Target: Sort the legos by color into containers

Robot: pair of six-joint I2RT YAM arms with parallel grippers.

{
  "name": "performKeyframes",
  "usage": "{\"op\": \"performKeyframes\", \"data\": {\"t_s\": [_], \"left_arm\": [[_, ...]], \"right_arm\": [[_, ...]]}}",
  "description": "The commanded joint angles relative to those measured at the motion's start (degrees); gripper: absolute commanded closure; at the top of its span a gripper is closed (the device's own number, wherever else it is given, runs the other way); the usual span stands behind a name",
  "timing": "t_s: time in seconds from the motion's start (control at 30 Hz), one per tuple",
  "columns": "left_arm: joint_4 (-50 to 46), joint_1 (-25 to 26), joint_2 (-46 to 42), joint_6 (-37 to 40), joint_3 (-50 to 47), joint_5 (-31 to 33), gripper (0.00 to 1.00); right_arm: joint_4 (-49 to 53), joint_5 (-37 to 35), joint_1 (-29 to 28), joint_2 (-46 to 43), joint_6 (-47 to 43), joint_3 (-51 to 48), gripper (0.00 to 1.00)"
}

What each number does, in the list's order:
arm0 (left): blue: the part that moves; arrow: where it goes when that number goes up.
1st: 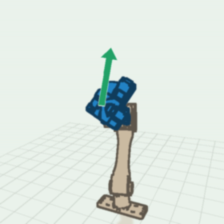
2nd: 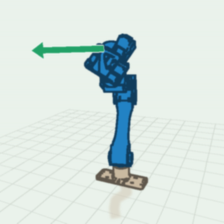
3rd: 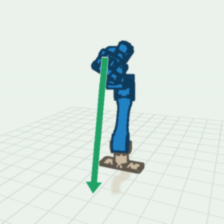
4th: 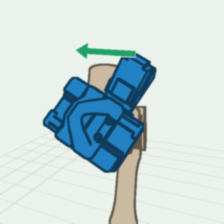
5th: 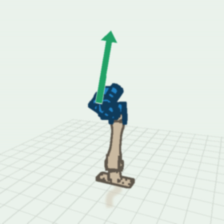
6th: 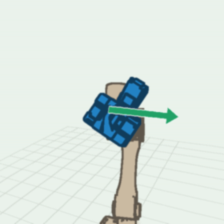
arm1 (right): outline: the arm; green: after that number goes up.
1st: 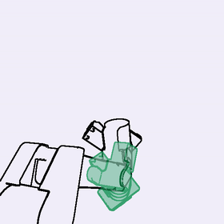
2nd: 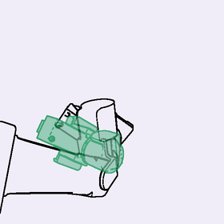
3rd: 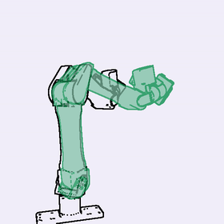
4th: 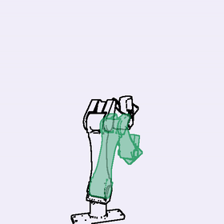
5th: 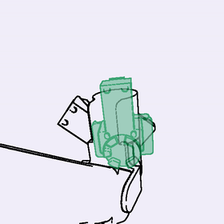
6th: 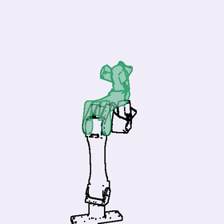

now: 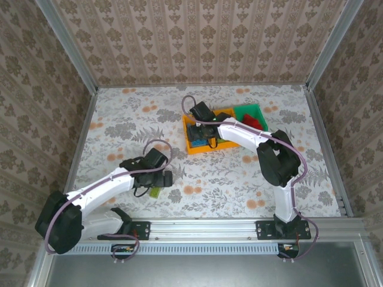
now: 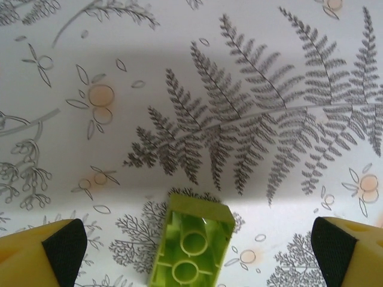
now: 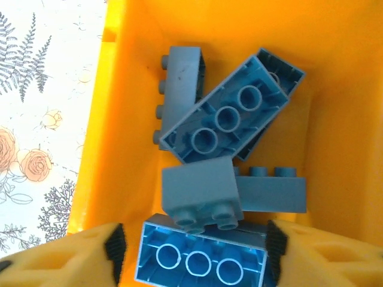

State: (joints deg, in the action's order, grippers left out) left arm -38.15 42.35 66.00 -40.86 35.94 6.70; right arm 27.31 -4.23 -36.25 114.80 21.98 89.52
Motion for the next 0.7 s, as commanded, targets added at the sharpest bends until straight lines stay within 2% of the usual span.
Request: {"op": "performKeyframes", "data": {"t_s": [0.0, 0.23, 0.47, 0.67], "left_arm": [[-3.97, 2.43, -0.93, -3.24, -1.26, 0.53, 0.00], [-3.03, 3.53, -0.19, -7.70, -4.10, 0.26, 0.04], [-2.57, 3.50, 2.81, -7.93, -3.86, 1.88, 0.06], [1.29, 3.51, 6.00, -7.32, -4.14, 0.38, 0.12]], "right_arm": [[0.74, -0.27, 0.53, -4.89, 1.38, -2.00, 0.26], [-1.93, -1.30, 0.79, -11.60, 3.14, -6.49, 0.18], [-5.32, -2.81, 2.34, -18.60, 4.92, -11.98, 0.15], [-6.04, -6.35, 5.86, -26.02, 6.44, -19.28, 0.10]]}}
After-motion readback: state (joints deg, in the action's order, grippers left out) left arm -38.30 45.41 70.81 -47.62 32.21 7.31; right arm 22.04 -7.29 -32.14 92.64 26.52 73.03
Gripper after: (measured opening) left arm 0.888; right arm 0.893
